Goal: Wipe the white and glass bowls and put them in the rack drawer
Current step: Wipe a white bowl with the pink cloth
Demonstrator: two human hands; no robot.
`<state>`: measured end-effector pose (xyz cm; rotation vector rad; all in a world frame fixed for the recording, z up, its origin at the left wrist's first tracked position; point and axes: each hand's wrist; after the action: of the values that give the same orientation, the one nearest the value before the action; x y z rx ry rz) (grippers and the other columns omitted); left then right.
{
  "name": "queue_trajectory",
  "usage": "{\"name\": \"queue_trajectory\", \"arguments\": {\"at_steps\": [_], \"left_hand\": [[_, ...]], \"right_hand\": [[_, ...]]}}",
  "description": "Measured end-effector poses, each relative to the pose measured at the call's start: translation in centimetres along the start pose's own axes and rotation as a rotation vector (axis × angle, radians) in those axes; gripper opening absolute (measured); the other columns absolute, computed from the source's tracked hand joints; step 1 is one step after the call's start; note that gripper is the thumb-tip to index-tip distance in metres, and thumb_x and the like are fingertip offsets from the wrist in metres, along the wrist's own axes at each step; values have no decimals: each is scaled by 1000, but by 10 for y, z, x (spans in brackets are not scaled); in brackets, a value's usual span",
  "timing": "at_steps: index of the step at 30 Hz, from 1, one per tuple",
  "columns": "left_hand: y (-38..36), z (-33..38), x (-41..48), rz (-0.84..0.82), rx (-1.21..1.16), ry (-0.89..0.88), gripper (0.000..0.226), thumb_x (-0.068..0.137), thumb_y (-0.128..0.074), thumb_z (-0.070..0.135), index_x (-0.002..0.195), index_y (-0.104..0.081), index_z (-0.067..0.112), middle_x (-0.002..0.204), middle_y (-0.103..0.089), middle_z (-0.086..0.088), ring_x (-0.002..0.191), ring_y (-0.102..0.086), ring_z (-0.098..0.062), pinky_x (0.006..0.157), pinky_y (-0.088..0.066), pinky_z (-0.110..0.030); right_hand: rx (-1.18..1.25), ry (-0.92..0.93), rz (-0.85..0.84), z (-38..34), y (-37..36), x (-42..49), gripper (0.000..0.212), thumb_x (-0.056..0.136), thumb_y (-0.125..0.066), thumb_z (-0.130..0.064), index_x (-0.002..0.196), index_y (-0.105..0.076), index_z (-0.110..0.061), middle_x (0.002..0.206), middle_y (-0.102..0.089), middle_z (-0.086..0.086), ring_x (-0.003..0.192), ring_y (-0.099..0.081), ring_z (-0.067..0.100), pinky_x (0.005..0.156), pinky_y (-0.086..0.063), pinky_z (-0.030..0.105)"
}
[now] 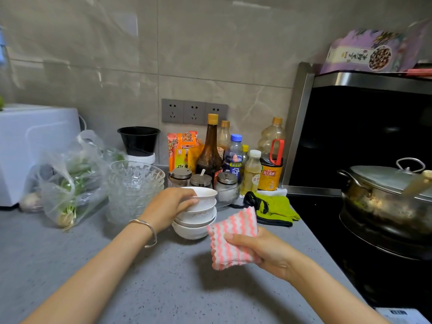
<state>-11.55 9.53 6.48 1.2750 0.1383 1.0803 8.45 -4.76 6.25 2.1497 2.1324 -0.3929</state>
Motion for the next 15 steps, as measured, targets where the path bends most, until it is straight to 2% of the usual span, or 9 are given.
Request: {"name": "queue_trajectory", "arguments": {"at_steps": [3, 7, 9, 12, 15], "left_hand": [[0, 4, 2, 141, -149, 26, 19, 95, -53, 34, 95, -67, 22, 94, -69, 4, 87, -60, -15, 71, -45, -29], [16, 34, 4, 314, -481, 37, 14, 95, -52, 30, 88, -63, 26, 86, -63, 10, 80, -53, -5, 65, -41, -21], [20, 55, 1, 295, -584, 16, 17, 96, -49, 30, 85, -62, 27, 79, -62, 16, 78, -53, -3, 67, -41, -22], [8, 85, -8, 188, -765, 19, 18, 96, -48, 26, 88, -63, 22, 75, -61, 22, 75, -52, 6, 74, -41, -18], [-10, 109, -18, 117, -914, 33, 29, 87, -47, 36, 92, -63, 12, 75, -60, 18, 74, -51, 3, 78, -40, -24]], "right_hand": [[33, 6, 9, -2, 6, -6, 19, 81, -69, -3, 100, -65, -3, 92, -74, 13, 75, -72, 18, 63, -56, 23], [95, 29, 53, -4, 20, -16, 23, 76, -71, -4, 98, -66, -4, 91, -74, 13, 73, -72, 19, 70, -58, 27], [142, 56, 62, -7, 27, -24, 24, 73, -71, -7, 97, -66, -3, 91, -74, 13, 72, -72, 19, 69, -59, 27], [264, 128, 115, -10, 39, -38, 16, 87, -62, -12, 101, -66, -6, 97, -74, 12, 77, -72, 16, 63, -58, 24], [239, 225, 253, -10, 60, -52, 28, 94, -54, -25, 114, -62, -7, 109, -72, 12, 96, -70, 20, 79, -57, 28]]}}
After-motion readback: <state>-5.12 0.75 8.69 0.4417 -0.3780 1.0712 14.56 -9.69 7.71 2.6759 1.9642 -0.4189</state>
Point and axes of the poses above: each hand's wrist, its own x-axis towards the middle knuckle, its own y-axis out of the back of the hand, z = x × y
